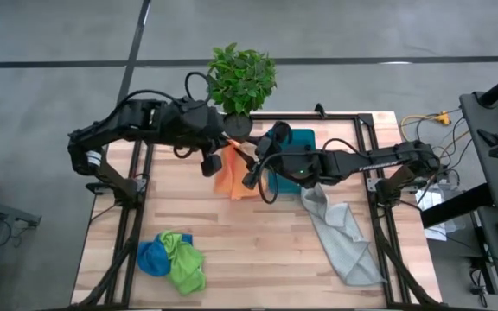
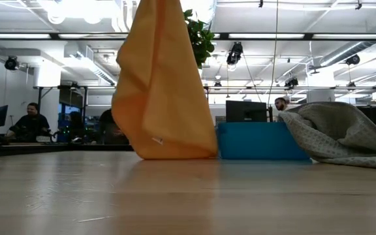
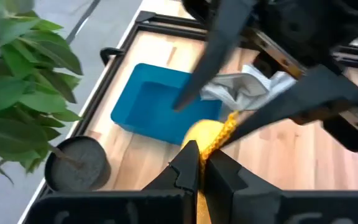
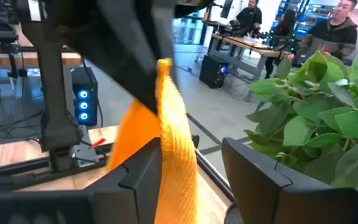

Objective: Fold microfiber towels
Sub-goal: Fold the orange microfiber towel

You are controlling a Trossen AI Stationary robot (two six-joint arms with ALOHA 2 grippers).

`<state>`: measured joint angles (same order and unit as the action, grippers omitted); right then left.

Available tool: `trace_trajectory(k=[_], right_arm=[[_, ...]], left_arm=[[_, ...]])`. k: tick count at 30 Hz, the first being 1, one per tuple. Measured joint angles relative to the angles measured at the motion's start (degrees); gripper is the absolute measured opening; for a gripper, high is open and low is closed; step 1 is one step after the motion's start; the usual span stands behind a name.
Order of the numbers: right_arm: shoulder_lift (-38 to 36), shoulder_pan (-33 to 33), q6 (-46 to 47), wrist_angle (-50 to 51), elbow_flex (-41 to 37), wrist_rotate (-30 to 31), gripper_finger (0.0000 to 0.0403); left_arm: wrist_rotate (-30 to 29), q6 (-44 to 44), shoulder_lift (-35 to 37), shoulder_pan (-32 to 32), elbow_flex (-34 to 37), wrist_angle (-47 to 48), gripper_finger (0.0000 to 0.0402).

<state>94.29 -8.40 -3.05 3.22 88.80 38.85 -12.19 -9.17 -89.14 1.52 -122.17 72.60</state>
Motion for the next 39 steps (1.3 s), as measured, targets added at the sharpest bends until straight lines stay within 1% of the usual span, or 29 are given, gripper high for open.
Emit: trace_trajectory(k=[3, 7, 11, 14, 16, 18, 21, 25, 27, 29, 30, 35, 39], right_arm=[[0.01, -0.20, -1.24, -1.51, 0.68, 0.22, 0.0161], [0.48, -0.64, -5.95, -2.43, 1.53, 0.21, 0.0154], [2.47, -1.81, -11.10, -2.74, 3.20, 0.20, 0.0150], [4.73, -2.39, -13.22, -2.65, 4.87, 0.92, 0.0152], [6.78, -2.79, -14.85, -2.07, 6.77, 4.44, 0.0152], [8.81, -3.25, -18.52, -1.93, 9.41, 9.79, 0.0151], [11.78, -3.56, -23.75, -1.66, 13.96, 15.43, 0.0147], [15.25, -3.58, -26.84, -1.48, 18.47, 20.24, 0.0140], [16.88, -3.59, -28.31, -1.92, 20.35, 24.35, 0.0138], [18.23, -3.60, -29.28, -1.71, 21.77, 28.09, 0.0137], [18.74, -3.58, -29.47, -1.70, 22.30, 29.19, 0.0137], [19.42, -3.48, -29.74, -0.62, 23.51, 30.25, 0.0138], [18.90, -3.26, -27.04, 0.92, 22.64, 32.89, 0.0134]], left_arm=[[-0.02, -0.99, -0.01, 0.32, 0.07, 0.01, 0.0000], [0.26, -2.52, 0.00, 0.66, 0.09, -0.09, 0.0000], [1.00, -2.58, 0.00, 1.31, 0.17, -0.26, 0.0000], [2.28, -2.62, 0.00, 1.64, 0.17, -1.60, 0.0000], [2.42, -2.57, 0.00, 1.79, 0.17, -1.23, 0.0000], [2.48, -2.58, -0.01, 2.07, 0.17, -1.01, 0.0000], [2.03, -2.73, -0.35, 2.65, 0.17, -0.42, 0.0000], [1.61, -2.67, -0.50, 2.91, 0.15, -0.02, 0.0000], [2.30, -2.65, -0.60, 3.06, 0.16, 0.32, 0.0000], [1.65, -2.52, -0.79, 3.07, 0.17, 0.32, 0.0000], [2.06, -2.54, -0.81, 3.15, 0.17, 0.45, 0.0000], [2.05, -2.49, -0.75, 3.13, 0.04, 0.80, 0.0000], [2.62, -2.54, -0.26, 3.04, 0.04, 4.60, 0.0000]])
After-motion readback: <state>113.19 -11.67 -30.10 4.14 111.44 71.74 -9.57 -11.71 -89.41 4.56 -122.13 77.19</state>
